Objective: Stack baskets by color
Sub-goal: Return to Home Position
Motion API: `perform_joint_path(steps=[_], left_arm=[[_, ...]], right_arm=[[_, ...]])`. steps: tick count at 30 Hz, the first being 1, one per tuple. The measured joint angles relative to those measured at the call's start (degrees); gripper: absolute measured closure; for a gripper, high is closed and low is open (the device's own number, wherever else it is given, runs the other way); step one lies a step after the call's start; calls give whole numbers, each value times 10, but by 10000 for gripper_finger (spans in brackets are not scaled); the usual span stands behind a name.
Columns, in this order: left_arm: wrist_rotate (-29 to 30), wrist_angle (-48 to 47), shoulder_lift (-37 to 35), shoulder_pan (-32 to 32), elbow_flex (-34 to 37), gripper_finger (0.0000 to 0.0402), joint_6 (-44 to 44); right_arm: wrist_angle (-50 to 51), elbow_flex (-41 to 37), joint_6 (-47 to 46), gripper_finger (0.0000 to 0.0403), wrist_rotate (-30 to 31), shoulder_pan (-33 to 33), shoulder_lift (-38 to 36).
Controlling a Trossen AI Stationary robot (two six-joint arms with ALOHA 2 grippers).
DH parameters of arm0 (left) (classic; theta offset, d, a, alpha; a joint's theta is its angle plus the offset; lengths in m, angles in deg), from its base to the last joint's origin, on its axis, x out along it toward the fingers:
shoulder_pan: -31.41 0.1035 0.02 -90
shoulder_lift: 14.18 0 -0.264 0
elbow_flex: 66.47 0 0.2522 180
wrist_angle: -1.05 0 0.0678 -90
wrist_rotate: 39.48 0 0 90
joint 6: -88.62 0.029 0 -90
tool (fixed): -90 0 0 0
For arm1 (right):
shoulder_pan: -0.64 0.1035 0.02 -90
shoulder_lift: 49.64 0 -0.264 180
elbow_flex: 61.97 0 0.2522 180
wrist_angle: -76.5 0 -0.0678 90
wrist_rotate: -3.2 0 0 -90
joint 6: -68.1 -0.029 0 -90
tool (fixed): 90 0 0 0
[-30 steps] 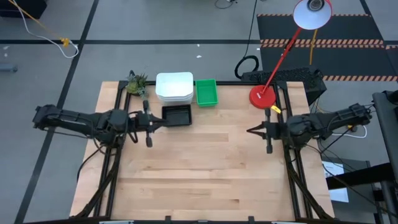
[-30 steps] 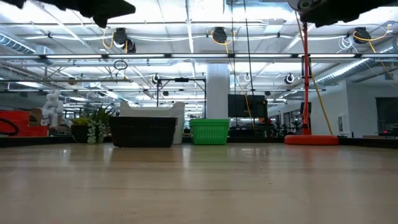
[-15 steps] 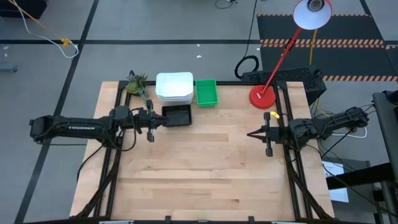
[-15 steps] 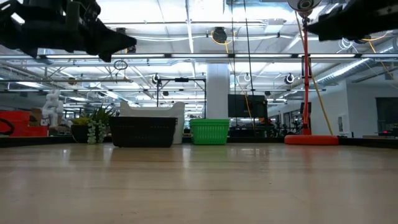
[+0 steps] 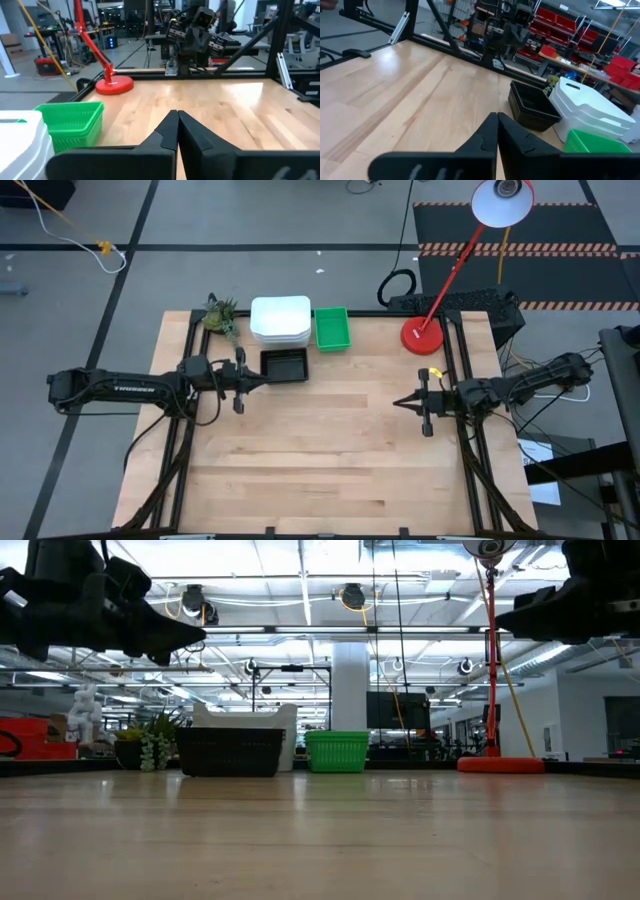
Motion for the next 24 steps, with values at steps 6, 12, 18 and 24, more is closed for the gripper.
perform_joint_path(steps=[6,12,18,24], left_arm=[[-5,1,0,1,0,398,22],[-24,0,0,1,0,392,26],[-28,53,0,24,36,395,21],[-57,59,-1,53,43,398,6]], right_arm=[[-1,-19,-1,403,-27,-4,-5],[-2,-34,-15,403,-59,-26,-16],[-6,-52,-17,403,-74,-48,-42],[13,-53,-21,403,-75,-54,-72]])
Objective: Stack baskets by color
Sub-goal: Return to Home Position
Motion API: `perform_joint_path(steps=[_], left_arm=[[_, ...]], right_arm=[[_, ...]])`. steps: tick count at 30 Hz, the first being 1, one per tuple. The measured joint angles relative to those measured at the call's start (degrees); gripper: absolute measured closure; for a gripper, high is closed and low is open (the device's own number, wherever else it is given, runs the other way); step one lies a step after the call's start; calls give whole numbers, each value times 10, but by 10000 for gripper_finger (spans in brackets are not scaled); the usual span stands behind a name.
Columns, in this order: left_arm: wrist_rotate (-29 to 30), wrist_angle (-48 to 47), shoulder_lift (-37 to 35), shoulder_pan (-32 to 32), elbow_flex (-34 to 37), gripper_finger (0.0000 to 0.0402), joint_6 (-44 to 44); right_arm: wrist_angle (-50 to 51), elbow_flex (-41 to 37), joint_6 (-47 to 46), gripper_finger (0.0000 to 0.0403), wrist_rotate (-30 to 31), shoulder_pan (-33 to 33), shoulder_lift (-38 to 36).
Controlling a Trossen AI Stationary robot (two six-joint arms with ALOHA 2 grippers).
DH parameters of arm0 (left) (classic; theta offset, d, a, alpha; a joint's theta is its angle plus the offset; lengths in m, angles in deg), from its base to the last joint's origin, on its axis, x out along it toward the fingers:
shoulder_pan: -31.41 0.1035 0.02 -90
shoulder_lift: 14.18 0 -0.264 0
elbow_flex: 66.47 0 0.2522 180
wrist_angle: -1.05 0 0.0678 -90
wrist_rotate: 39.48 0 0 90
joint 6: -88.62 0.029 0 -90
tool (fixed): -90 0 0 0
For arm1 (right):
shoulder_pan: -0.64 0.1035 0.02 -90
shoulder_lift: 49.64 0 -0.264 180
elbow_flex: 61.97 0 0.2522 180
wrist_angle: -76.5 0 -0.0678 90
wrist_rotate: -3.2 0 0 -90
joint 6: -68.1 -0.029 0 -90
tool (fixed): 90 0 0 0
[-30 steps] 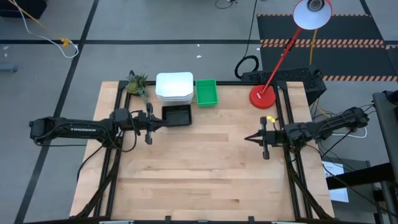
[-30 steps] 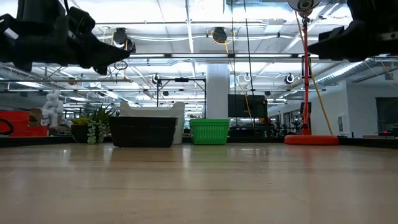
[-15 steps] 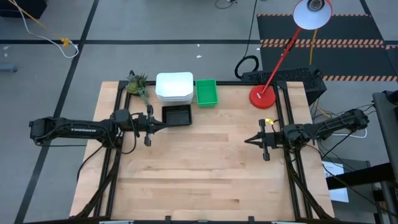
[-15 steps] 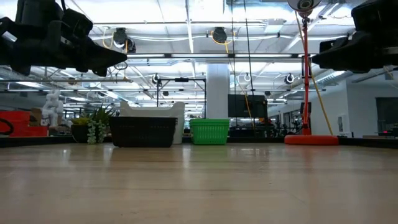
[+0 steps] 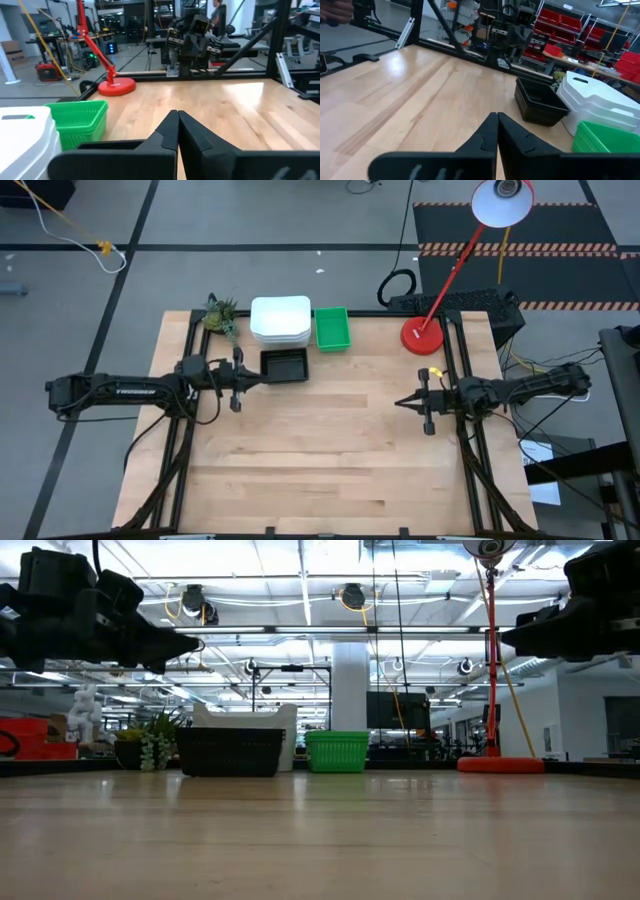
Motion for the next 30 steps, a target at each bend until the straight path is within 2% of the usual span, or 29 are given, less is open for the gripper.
perform_joint_path(steps=[3,9,13,18,25,30], left_arm=[[-10,3,0,3,0,397,-4],[9,24,0,3,0,399,-30],[72,53,-1,-14,0,399,-42],[148,67,-1,-64,0,400,-27],[200,70,-1,-111,0,401,-10],[207,72,-8,-122,0,401,-8]], right_arm=[[17,-1,0,403,0,0,-13],[50,-1,0,403,1,0,-45],[73,-2,6,403,26,0,-76],[93,-2,16,403,45,0,-123],[102,-2,53,403,43,0,-152],[102,-3,58,403,26,0,-153]])
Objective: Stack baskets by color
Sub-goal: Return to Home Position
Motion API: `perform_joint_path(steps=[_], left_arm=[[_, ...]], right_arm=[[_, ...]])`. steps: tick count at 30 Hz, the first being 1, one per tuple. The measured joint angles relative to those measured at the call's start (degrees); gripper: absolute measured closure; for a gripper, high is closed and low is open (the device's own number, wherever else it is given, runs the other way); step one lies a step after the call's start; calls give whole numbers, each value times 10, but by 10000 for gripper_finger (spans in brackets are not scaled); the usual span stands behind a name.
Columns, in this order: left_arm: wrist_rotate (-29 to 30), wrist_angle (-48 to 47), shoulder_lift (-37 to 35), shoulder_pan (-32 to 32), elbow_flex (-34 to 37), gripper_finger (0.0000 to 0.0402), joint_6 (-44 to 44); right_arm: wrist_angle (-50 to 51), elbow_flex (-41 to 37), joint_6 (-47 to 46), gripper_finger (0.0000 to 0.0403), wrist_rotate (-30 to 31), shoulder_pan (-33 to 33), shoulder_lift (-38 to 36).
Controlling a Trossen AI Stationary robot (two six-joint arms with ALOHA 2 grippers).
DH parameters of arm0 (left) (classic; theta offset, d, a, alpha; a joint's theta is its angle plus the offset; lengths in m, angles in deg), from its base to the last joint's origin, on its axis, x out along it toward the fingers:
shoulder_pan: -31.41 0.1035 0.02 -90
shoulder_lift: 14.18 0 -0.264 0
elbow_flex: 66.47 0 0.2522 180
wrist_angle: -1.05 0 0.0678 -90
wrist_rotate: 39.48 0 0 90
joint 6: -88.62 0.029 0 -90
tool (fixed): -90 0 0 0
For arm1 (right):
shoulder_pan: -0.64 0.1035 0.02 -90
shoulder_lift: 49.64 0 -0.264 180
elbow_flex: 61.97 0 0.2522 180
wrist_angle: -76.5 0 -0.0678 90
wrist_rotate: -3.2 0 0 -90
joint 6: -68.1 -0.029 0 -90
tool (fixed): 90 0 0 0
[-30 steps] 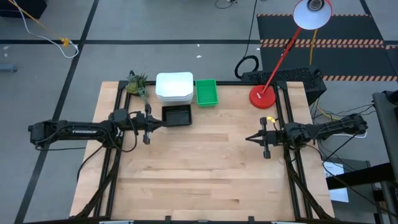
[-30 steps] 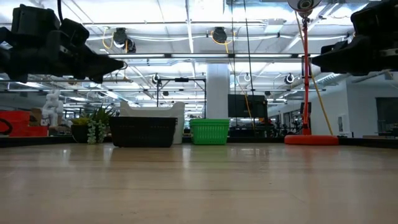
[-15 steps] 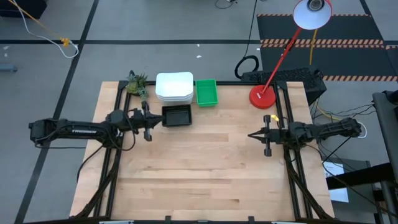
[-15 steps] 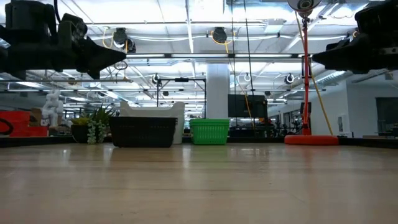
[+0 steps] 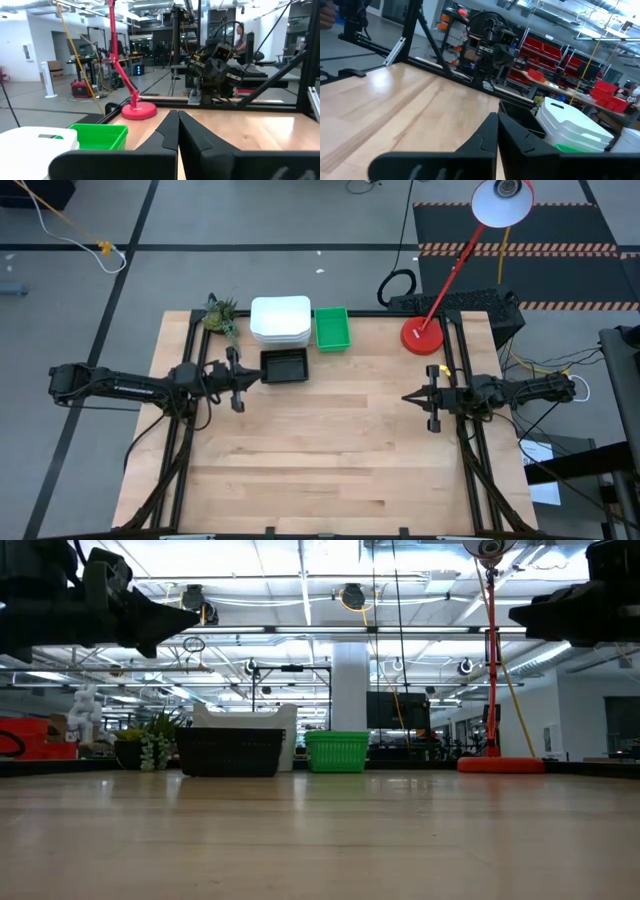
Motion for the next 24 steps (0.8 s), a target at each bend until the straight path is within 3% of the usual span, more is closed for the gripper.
perform_joint_path(steps=[9,24], left_arm=[[-5,-3,-36,-20,0,401,13],[-5,-25,-40,-34,0,401,-1]], right_arm=[[-21,0,46,403,-30,-8,0],[-17,0,12,403,-102,-127,0]])
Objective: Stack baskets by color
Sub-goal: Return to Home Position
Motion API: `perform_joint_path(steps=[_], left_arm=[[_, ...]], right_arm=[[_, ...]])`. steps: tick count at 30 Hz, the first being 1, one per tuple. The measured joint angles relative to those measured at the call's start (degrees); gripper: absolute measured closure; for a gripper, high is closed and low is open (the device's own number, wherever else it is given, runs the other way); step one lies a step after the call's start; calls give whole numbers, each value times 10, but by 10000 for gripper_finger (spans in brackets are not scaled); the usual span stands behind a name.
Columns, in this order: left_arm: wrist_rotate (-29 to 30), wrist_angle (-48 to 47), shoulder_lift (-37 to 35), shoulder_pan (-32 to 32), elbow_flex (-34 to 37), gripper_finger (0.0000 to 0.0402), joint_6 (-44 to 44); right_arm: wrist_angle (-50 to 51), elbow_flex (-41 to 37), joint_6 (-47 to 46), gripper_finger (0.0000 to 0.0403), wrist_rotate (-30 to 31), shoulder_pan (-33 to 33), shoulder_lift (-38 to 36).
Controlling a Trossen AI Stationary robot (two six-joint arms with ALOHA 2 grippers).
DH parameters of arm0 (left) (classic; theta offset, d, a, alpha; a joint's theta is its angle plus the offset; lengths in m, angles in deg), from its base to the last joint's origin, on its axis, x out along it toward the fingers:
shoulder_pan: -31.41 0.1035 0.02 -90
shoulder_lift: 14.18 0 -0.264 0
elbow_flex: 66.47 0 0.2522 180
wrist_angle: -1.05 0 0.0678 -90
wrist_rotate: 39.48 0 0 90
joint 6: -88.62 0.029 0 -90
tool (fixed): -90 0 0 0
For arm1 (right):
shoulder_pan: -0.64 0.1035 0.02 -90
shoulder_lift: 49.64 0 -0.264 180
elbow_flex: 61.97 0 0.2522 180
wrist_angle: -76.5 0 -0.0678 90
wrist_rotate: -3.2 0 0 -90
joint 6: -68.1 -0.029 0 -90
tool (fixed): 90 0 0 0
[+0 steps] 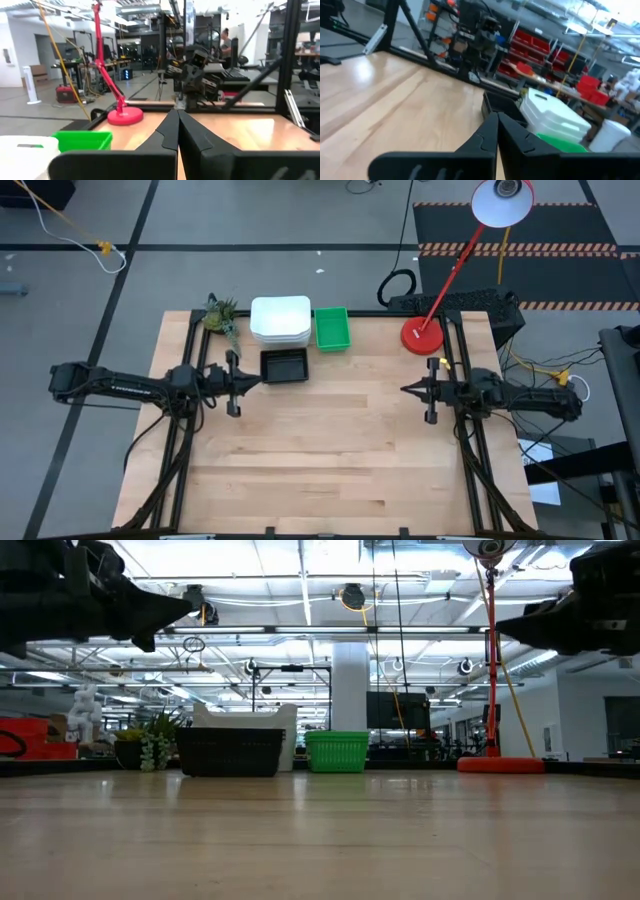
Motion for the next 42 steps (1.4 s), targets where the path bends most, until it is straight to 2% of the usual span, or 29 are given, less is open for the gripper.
perform_joint_path(steps=[13,23,26,34,42], left_arm=[[-1,-44,0,-43,0,398,4],[-2,-55,0,-45,0,400,13],[-24,-71,-3,-39,0,398,23],[-58,-146,-95,-12,0,398,19],[-26,-278,-233,-8,0,400,0]], right_arm=[[5,-18,-56,403,-13,-21,8],[5,-18,-103,403,-12,-21,8],[5,-18,-97,403,-12,-21,8],[4,-18,-96,403,-12,-21,8],[4,-18,-96,403,-12,-21,8]])
